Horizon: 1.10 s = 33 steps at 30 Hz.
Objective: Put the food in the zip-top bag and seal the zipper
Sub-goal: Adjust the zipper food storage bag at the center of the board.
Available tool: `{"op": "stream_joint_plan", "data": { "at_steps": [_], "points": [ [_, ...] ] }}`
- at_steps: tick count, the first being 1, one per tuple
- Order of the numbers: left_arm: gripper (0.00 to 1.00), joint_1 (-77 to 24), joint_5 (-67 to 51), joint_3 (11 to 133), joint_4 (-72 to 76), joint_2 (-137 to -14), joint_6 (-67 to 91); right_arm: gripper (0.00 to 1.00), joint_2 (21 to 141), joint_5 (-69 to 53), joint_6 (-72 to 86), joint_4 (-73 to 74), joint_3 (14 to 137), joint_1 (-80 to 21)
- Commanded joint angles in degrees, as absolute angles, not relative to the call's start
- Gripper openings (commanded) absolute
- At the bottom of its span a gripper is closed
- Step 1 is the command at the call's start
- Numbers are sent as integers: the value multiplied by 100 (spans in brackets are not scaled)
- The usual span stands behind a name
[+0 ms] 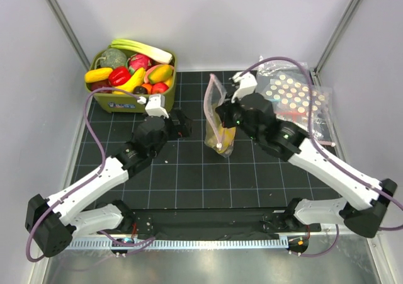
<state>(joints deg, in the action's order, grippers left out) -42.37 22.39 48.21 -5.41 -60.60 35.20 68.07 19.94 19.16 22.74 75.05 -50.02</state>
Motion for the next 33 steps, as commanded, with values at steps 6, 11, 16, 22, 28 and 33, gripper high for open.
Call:
{"op": "stream_joint_plan", "data": {
  "at_steps": [6, 11, 16, 22, 28, 33],
  "points": [
    [100, -4157, 2136, 4975, -519, -6275, 3682, 1, 6417, 2636, 1731, 2442, 7365, -4835],
    [100, -4140, 1978, 5027, -519, -6354, 3709, 1, 5828, 3137, 1696, 2768, 7348, -4562],
    [100, -4140, 1837, 5054, -519, -6434, 3718, 1, 5713, 3183, 1582, 2725, 7453, -4535],
    [100, -4087, 1767, 5071, -519, -6442, 3700, 1, 6414, 1989, 1599, 2628, 7445, -4544],
    [100, -3806, 1644, 5168, -545, -6776, 3884, 1, 6723, 1380, 1907, 1908, 6742, -4544],
    [100, -3516, 1406, 5676, -912, -7031, 4114, 1, 7013, 1283, 1986, 1539, 6539, -4570]
  ]
}}
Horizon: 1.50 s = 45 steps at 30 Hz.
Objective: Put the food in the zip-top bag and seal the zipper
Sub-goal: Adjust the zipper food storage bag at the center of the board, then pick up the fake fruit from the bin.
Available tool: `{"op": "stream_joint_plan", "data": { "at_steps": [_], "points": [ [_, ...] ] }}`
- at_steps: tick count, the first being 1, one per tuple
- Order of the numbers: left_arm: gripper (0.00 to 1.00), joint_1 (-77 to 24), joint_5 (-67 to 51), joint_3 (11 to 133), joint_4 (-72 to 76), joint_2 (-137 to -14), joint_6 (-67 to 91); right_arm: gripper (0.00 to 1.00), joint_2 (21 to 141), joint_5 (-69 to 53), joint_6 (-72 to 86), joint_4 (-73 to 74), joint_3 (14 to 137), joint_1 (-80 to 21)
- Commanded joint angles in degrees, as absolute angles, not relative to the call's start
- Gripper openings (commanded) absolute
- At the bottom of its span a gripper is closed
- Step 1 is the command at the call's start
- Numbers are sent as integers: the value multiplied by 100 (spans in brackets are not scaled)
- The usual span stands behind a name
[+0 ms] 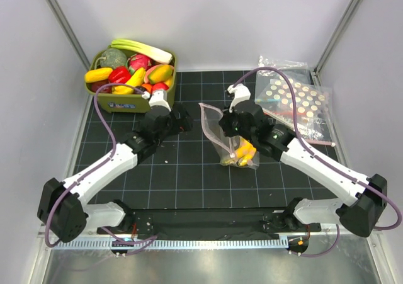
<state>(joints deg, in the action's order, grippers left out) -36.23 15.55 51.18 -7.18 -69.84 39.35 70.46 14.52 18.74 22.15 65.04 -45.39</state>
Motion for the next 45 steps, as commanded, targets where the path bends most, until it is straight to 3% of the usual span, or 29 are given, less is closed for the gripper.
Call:
{"op": "stream_joint_plan", "data": {
  "at_steps": [1, 11, 27, 40, 45],
  "points": [
    [100, -3507, 1458, 5843, -1053, -7118, 4061, 1, 7014, 1344, 1986, 1521, 6504, -4570],
    [100, -3094, 1766, 8559, -3127, -7979, 2936, 1, 6671, 1819, 2004, 1239, 6117, -4562],
    [100, -2057, 1090, 10159, -3445, -9500, 1013, 1, 6522, 1916, 2004, 1231, 5994, -4562],
    [100, -1697, 1257, 13145, -4209, -12145, 26, 1, 6469, 1916, 1995, 1248, 5994, -4553],
    [100, -1363, 1073, 13439, -4210, -12524, -80, 1, 6486, 1855, 2004, 1266, 6029, -4553]
  ]
}}
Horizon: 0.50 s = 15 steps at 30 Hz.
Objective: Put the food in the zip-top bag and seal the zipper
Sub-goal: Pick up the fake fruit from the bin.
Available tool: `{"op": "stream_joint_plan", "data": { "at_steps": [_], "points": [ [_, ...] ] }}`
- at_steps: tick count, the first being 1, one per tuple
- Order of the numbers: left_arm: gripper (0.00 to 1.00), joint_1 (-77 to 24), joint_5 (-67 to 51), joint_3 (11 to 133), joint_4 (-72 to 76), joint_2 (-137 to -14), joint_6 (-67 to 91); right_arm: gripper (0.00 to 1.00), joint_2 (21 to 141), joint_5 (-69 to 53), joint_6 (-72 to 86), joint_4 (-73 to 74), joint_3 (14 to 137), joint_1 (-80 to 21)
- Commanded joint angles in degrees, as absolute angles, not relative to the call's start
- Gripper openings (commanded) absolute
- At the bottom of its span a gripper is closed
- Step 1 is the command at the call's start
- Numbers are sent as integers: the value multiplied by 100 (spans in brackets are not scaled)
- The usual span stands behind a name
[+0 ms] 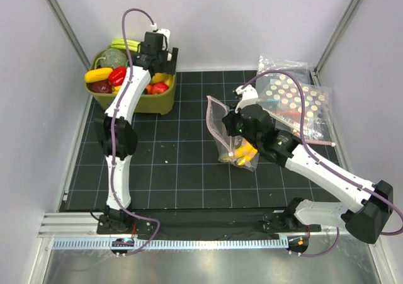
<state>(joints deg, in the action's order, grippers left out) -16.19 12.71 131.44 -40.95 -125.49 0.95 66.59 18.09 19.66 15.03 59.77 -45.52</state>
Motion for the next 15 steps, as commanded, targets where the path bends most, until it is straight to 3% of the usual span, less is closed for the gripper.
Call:
{"op": "stream_joint_plan", "data": {
  "at_steps": [1, 7, 15],
  "points": [
    [100, -1293, 950, 13378, -4149, -12551, -36, 1, 6495, 1854, 2013, 1266, 6038, -4553],
    [100, -1169, 134, 13219, -4315, -12928, -237, 1, 6460, 1854, 2021, 1292, 6056, -4553],
    [95, -1169, 18, 13333, -4491, -13210, -220, 1, 6521, 1863, 2021, 1283, 6065, -4553]
  ]
}}
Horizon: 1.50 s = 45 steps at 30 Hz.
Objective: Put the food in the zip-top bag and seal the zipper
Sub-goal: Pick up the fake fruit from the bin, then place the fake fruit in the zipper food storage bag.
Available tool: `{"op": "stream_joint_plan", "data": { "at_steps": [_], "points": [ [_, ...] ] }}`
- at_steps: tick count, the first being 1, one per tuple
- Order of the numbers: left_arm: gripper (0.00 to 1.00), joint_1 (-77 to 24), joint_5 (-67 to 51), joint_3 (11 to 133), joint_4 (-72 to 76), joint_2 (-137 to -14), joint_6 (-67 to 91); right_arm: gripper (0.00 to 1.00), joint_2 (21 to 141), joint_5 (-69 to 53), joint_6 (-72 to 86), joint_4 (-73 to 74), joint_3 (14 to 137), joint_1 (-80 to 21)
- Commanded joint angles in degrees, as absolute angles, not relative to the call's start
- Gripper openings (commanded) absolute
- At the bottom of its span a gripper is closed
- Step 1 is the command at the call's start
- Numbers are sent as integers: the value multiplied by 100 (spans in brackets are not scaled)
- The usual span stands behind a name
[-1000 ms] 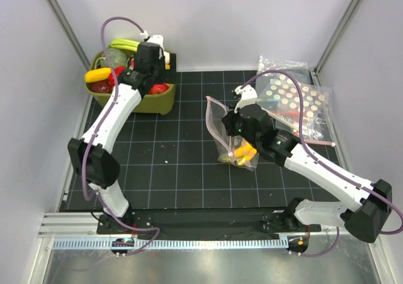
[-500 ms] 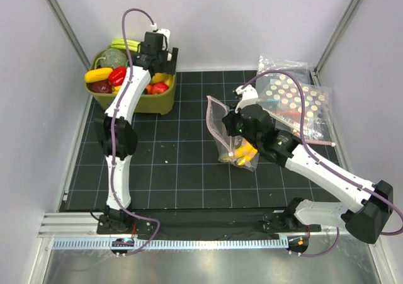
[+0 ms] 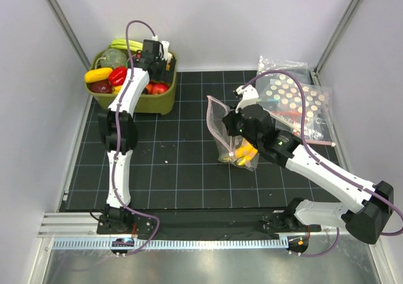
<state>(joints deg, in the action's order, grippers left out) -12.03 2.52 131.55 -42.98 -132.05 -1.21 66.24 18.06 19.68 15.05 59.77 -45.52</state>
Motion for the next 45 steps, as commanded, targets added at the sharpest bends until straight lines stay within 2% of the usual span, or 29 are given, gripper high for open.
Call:
{"op": "stream_joint_plan", "data": {
  "at_steps": [1, 5, 12, 18, 22, 27, 30, 37, 45],
  "points": [
    [88, -1160, 18, 13333, -4517, -13193, -220, 1, 6521, 1872, 2021, 1292, 6073, -4553],
    [68, -1160, 18, 13298, -4544, -12904, -115, 1, 6522, 1872, 2039, 1301, 6091, -4544],
    [47, -1160, -246, 12597, -4036, -11912, 359, 1, 6556, 1864, 2030, 1283, 6082, -4553],
    [41, -1169, -360, 11919, -3683, -10926, 623, 1, 6557, 1881, 2013, 1266, 6091, -4553],
    [39, -1169, -956, 11567, -3700, -10293, 922, 1, 6495, 1889, 1986, 1257, 6065, -4553],
    [36, -1204, -2002, 10198, -3192, -9186, 2151, 1, 6513, 1846, 1960, 1222, 6047, -4553],
    [35, -1362, -2267, 9143, -2350, -8492, 2855, 1, 6539, 1881, 1951, 1204, 6029, -4553],
    [33, -2301, -1732, 7894, -1724, -7401, 3779, 1, 6513, 1978, 1899, 1204, 5985, -4553],
    [32, -3936, -644, 6848, -1222, -6575, 3560, 1, 6443, 1907, 1898, 1222, 5977, -4553]
  ]
}}
